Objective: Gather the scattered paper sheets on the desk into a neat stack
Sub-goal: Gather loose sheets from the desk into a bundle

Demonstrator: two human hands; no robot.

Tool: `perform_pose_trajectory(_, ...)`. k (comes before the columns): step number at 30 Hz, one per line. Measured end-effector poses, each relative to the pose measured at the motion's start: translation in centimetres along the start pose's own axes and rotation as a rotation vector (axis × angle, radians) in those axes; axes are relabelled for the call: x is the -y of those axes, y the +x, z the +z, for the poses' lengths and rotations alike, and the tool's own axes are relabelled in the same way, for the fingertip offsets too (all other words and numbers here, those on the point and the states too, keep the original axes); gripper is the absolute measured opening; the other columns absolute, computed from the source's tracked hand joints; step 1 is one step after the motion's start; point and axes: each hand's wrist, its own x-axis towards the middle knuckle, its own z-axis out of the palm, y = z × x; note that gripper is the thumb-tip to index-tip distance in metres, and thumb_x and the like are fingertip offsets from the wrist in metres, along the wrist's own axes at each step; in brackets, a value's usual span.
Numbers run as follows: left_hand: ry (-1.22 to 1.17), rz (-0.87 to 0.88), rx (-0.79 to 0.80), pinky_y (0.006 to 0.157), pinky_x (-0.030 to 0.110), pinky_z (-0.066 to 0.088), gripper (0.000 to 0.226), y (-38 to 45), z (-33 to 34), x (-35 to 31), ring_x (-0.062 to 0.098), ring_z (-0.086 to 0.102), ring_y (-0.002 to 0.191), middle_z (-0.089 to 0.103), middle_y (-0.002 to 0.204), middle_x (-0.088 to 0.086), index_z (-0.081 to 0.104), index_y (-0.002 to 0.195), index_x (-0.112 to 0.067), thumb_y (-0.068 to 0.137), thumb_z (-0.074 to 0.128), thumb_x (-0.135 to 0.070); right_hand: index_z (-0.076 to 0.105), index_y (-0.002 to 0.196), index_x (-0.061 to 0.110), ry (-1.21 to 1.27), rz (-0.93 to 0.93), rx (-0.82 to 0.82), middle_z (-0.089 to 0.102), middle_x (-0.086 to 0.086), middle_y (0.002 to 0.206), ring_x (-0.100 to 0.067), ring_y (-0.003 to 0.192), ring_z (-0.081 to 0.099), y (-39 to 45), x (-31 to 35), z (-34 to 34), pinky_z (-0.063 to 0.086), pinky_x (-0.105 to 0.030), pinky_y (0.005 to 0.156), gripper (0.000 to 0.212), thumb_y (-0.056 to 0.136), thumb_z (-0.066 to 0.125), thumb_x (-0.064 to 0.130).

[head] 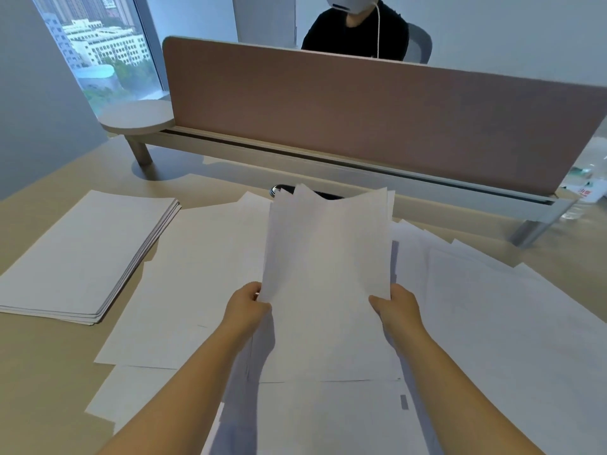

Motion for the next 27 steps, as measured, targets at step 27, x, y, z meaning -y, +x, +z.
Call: perform_pose_trajectory(27,-0.469,0.419,-0.188,0.087,0.035,0.044,0.038,-8.2,-6.9,-13.6,0.027,0.054,0.099,0.058,0.111,0.006,0.052,0.125,-0.004,0.088,0.051,0.006,0.052,0.12,0.0,0.145,-0.471,0.005,0.057,-0.008,0.103,-0.023,0.09,0.052,-7.9,16.0,-1.6,0.042,-0.028,0.079,0.033,0.087,0.056,0.0)
